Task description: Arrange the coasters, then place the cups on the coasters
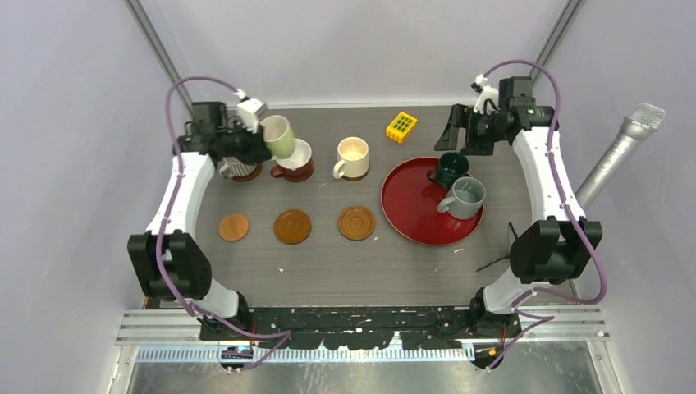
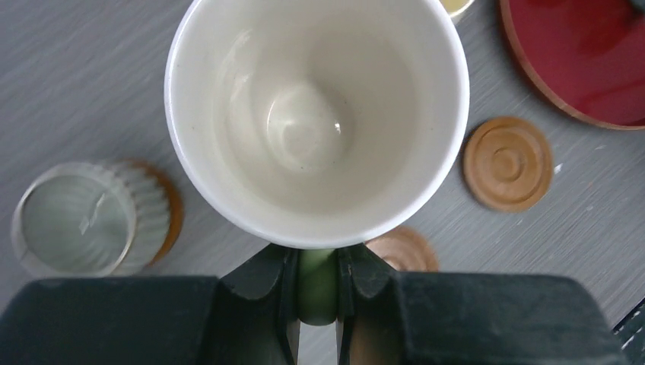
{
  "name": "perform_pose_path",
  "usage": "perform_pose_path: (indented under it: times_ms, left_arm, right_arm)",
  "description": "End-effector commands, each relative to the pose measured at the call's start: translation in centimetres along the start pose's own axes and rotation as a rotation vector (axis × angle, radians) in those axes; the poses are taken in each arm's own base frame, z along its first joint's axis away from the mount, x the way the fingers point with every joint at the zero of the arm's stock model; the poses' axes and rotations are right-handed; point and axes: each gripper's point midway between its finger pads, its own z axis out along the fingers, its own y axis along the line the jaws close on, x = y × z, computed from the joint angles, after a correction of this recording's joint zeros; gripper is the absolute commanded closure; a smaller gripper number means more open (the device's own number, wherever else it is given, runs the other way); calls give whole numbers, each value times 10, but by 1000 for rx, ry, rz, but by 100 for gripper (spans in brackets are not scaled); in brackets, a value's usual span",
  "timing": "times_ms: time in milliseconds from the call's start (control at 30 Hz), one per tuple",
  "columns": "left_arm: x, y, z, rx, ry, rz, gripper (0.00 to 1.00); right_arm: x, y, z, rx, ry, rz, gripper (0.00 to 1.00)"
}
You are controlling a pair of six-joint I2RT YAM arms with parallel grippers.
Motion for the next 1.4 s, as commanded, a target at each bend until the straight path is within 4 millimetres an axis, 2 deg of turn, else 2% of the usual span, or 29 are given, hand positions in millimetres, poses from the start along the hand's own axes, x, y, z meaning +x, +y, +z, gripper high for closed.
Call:
perform_pose_path:
  times_ms: [0,100,133,233,467,633,867,1000,1367]
  left_arm:
    - [-3,16,-64,-47,-102,80,100]
    - [26,25,-91,-76,-84,87,100]
    - [36,27,-98,-79,-73,92,100]
    - [68,30,-116,-82,-45,112,100]
    - [122,35,-138,-89,-8,99,100]
    - [155,41,-145,-105,15,132,100]
    - [179,53,-141,-139,37,143,100]
    - [190,53,-136,-130,50,135,100]
    - [209,60,-132,-134,80,90,100]
  right_arm:
    - [-17,21,8,-39,-42,-59,14]
    - [-21,21,13,-38,-39,-64,14]
    - [-19,30,18,-52,-26,-82,14]
    - [-20,34,23,-58,-13,-87,14]
    - [-18,47,30,-73,11,-139,14]
    - [-14,50,30,-71,20,-161,14]
    - [-11,48,28,-58,23,-170,14]
    - [-9,47,25,-50,22,-177,14]
    - [-4,46,19,-38,20,-178,14]
